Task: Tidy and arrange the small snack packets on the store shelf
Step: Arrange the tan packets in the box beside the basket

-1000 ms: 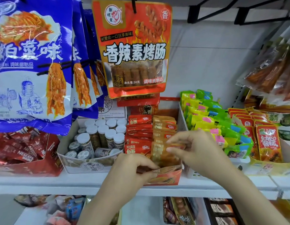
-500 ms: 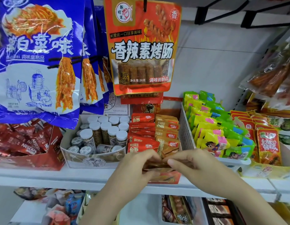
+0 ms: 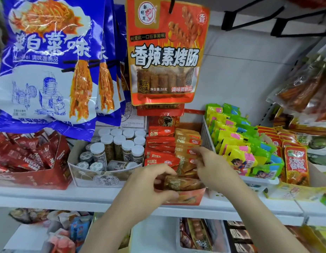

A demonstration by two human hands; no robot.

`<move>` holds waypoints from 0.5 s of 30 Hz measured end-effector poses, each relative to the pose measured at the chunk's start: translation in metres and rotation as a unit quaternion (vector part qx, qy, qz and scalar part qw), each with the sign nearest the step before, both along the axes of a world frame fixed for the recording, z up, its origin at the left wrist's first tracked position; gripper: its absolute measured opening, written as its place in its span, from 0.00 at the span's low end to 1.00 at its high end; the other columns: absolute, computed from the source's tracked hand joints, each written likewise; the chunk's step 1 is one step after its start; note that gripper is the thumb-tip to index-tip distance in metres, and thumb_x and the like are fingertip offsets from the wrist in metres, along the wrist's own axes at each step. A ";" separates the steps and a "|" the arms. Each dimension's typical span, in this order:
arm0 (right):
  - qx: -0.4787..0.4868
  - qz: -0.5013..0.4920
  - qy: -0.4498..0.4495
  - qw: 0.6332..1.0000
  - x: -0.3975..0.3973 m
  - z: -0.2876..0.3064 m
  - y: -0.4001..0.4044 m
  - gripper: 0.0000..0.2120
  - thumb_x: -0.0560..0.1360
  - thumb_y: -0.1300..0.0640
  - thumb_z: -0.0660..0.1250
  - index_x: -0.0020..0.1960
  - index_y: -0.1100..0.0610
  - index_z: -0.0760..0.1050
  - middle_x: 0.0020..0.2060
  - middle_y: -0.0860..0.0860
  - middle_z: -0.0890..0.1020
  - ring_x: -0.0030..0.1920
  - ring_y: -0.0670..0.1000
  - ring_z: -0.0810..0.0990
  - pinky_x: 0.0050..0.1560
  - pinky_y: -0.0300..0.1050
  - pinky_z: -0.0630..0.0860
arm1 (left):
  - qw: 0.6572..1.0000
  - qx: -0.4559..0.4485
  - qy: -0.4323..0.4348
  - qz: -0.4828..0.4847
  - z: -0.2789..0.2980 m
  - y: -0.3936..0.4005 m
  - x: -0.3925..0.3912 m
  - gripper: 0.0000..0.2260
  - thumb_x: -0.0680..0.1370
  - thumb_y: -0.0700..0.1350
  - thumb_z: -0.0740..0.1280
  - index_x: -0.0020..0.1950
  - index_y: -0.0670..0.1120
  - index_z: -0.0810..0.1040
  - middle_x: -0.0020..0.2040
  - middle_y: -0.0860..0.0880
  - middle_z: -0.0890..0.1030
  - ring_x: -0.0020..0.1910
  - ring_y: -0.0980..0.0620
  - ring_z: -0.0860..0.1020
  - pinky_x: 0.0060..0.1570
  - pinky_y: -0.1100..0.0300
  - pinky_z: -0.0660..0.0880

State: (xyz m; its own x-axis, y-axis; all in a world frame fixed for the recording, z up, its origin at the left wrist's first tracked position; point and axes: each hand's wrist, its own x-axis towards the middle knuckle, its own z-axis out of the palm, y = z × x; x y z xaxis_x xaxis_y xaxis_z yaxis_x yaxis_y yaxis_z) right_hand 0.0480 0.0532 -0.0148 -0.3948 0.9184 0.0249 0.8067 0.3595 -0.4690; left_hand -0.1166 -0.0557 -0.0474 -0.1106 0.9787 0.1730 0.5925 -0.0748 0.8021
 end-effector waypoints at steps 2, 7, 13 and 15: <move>-0.055 -0.020 0.001 0.998 -0.004 0.003 0.004 0.17 0.81 0.54 0.60 0.70 0.52 0.65 0.62 0.53 0.78 0.61 0.57 0.77 0.49 0.42 0.69 | 1.000 0.004 0.004 0.000 0.002 0.000 -0.001 0.18 0.69 0.51 0.79 0.52 0.66 0.77 0.50 0.75 0.76 0.50 0.74 0.74 0.45 0.80 0.70; -0.098 -0.029 -0.045 0.994 -0.008 0.003 0.002 0.19 0.81 0.51 0.58 0.70 0.55 0.62 0.61 0.56 0.77 0.61 0.58 0.76 0.51 0.45 0.70 | 1.000 0.024 0.000 -0.007 -0.001 0.006 0.002 0.07 0.72 0.44 0.76 0.43 0.55 0.82 0.43 0.61 0.83 0.45 0.64 0.80 0.48 0.64 0.78; -0.073 -0.032 -0.023 0.997 0.000 0.000 -0.014 0.19 0.81 0.49 0.60 0.70 0.52 0.64 0.64 0.51 0.77 0.63 0.54 0.75 0.47 0.40 0.66 | 0.999 0.005 -0.013 -0.031 -0.009 0.007 0.008 0.10 0.69 0.48 0.78 0.45 0.55 0.78 0.43 0.57 0.83 0.45 0.58 0.82 0.50 0.51 0.80; -0.071 -0.035 -0.011 0.997 -0.001 -0.001 -0.014 0.19 0.82 0.49 0.59 0.71 0.52 0.64 0.65 0.52 0.76 0.64 0.55 0.74 0.48 0.40 0.65 | 0.999 0.008 -0.024 -0.033 -0.006 0.005 0.008 0.13 0.66 0.57 0.76 0.46 0.56 0.80 0.43 0.59 0.83 0.46 0.62 0.81 0.51 0.57 0.80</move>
State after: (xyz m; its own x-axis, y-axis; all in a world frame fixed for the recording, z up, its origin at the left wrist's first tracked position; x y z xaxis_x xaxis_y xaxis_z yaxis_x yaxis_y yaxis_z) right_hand 0.0469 0.0392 -0.0162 -0.3288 0.9372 -0.1160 0.8380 0.2329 -0.4934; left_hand -0.1090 -0.0507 -0.0530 -0.0535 0.9814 0.1843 0.5474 -0.1255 0.8274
